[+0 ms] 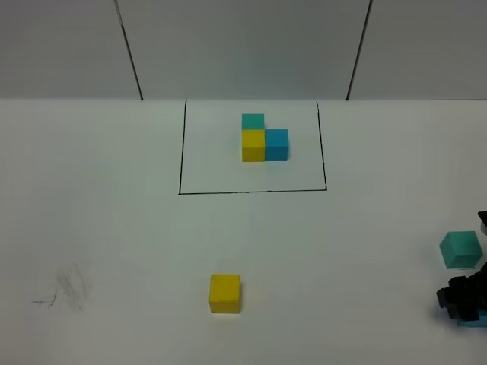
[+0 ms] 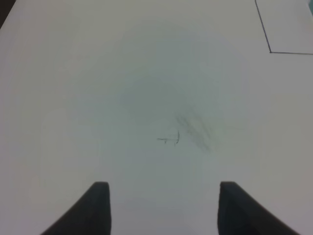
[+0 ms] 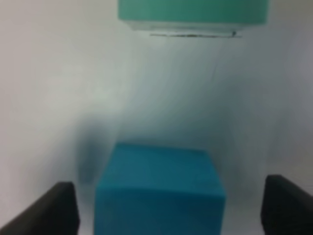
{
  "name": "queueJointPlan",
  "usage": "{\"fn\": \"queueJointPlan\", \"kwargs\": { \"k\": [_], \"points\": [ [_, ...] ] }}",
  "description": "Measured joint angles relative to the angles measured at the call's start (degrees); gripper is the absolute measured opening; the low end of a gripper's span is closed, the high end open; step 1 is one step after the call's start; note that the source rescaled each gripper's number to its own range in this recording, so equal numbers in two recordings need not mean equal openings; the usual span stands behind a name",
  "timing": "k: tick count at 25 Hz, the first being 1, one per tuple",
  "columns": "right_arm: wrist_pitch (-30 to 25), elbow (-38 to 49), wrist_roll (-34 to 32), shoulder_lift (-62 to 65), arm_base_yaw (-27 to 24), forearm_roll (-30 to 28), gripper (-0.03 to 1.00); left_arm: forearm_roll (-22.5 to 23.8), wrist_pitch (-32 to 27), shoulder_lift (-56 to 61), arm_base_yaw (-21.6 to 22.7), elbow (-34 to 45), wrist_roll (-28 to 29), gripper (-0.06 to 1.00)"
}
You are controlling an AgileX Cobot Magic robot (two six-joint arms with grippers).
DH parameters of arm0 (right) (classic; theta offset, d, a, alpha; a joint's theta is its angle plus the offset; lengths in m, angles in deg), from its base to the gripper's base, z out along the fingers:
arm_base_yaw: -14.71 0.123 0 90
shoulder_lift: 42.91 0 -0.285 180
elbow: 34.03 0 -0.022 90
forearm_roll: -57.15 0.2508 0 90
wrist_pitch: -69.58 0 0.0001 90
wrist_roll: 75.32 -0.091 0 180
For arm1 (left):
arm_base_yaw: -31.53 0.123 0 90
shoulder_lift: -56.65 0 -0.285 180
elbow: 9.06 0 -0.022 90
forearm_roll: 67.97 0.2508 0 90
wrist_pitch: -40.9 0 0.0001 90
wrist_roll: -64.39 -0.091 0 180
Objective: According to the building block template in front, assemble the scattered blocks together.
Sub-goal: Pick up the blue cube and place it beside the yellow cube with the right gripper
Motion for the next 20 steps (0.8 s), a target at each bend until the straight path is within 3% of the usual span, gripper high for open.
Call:
{"fn": "queueJointPlan", "kwargs": {
  "k": [3, 8, 12, 20],
  "points": [
    [-0.05, 0.00, 0.57, 0.00, 0.00, 0.08, 0.18, 0.00, 0.00, 0.00, 0.00, 0.00, 0.00, 0.10],
    [-2.39, 0.00, 2.00, 1.17, 0.45, 0.08, 0.19, 0.00, 0.00, 0.00, 0.00, 0.00, 0.00, 0.10],
    [-7.58, 0.00, 4.74, 7.63, 5.64, 0.64, 0.19, -0.01, 0.00, 0.00, 0.00, 0.00, 0.08, 0.10],
    [-10.85, -5.11, 29.24, 12.87, 24.52, 10.42, 0.19, -0.01, 0.00, 0.00, 0.00, 0.00, 0.12, 0.10]
  ]
}}
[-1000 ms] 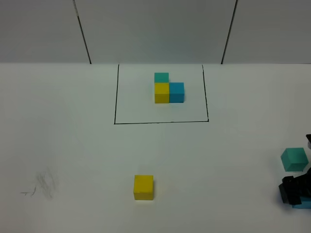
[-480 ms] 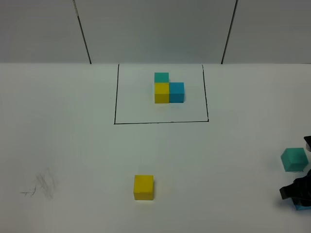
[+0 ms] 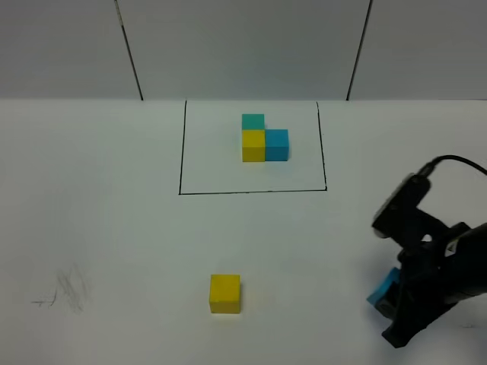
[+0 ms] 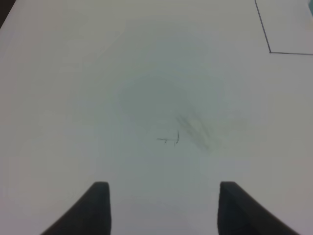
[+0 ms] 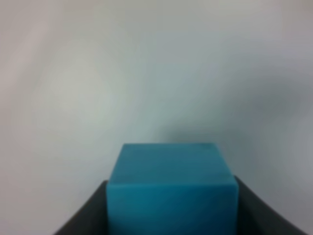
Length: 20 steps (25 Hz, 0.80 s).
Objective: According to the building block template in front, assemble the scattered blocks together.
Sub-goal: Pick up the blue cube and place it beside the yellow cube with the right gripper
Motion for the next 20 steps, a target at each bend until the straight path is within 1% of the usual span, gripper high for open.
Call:
{"fn": "queueJointPlan", "kwargs": {
  "k": [3, 6, 12, 15, 20],
  "points": [
    [-1.97, -4.21, 5.61, -3.66, 4.04, 0.67, 0.19, 0.00, 0.00, 0.00, 0.00, 0.00, 0.00, 0.10],
    [-4.15, -8.69, 8.45, -8.93, 7.08, -0.25, 0.19, 0.00, 0.00, 0.00, 0.00, 0.00, 0.00, 0.10],
    [-5.95, -18.25, 12.68, -18.96, 13.56, -3.05, 0.19, 0.00, 0.00, 0.00, 0.00, 0.00, 0.00, 0.10],
    [-7.95, -23.30, 14.23, -23.68, 16.09, -4.49, 0.19, 0.00, 0.00, 0.00, 0.00, 0.00, 0.00, 0.10],
    [-12.00, -30.61, 14.62, -30.36, 17.62, -6.79, 0.19, 0.00, 0.00, 0.00, 0.00, 0.00, 0.00, 0.10]
  ]
}}
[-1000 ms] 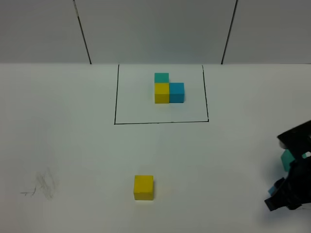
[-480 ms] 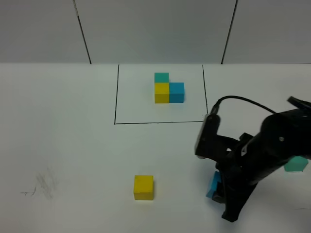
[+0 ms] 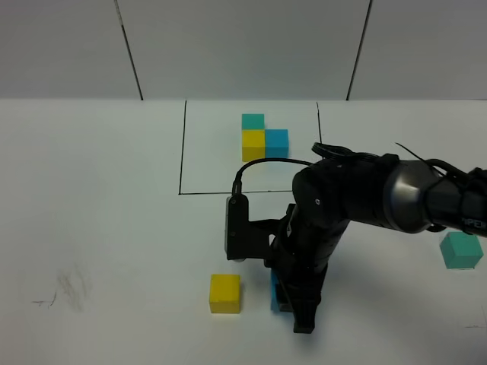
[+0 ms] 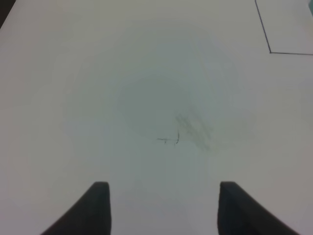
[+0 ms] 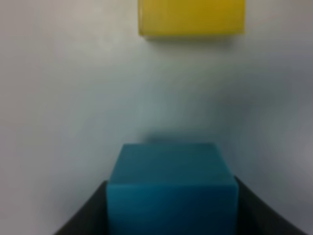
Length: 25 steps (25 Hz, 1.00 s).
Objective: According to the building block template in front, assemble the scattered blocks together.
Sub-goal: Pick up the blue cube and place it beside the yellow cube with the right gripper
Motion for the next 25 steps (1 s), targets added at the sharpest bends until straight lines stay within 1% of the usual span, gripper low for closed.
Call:
{"fn": "queueJointPlan", "kwargs": {
  "k": [4, 7, 15, 25],
  "points": [
    [-0.63, -3.58, -1.55, -2.59, 1.39, -2.07, 0.19, 0.00, 0.00, 0.00, 0.00, 0.00, 0.00, 0.10],
    [-1.05, -5.18, -2.74, -3.28, 1.79, -2.36, 0.19, 0.00, 0.00, 0.00, 0.00, 0.00, 0.00, 0.10],
    [-2.59, -7.15, -5.73, -3.61, 2.92, -3.45, 0.19, 0.00, 0.00, 0.00, 0.00, 0.00, 0.00, 0.10],
    [-2.35, -7.58, -5.86, -3.61, 4.66, -3.49, 0.19, 0.00, 0.00, 0.00, 0.00, 0.00, 0.00, 0.10]
  ]
}}
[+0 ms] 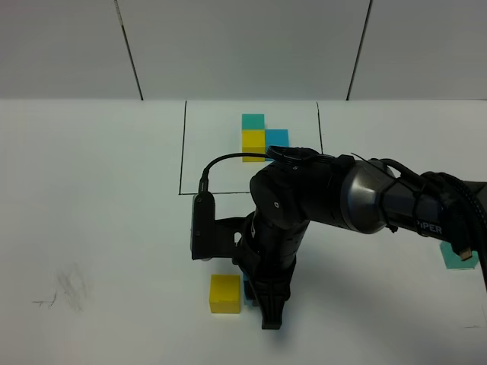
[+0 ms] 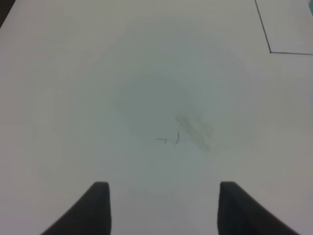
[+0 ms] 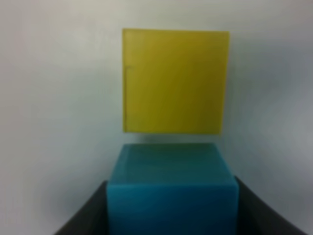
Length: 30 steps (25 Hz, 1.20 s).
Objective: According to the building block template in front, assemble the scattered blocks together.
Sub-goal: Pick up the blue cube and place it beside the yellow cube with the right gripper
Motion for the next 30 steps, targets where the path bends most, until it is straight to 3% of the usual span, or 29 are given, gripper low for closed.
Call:
{"fn": "queueJointPlan", "kwargs": {
  "k": [16, 30],
  "points": [
    [4.28, -0.05, -0.06, -2.89, 0.04, 0.57, 0.19, 0.00, 0.00, 0.00, 0.00, 0.00, -0.01, 0.10],
    [4.47, -0.22, -0.06, -5.17, 0.04, 1.11, 0.19, 0.00, 0.00, 0.00, 0.00, 0.00, -0.01, 0.10]
  ]
}}
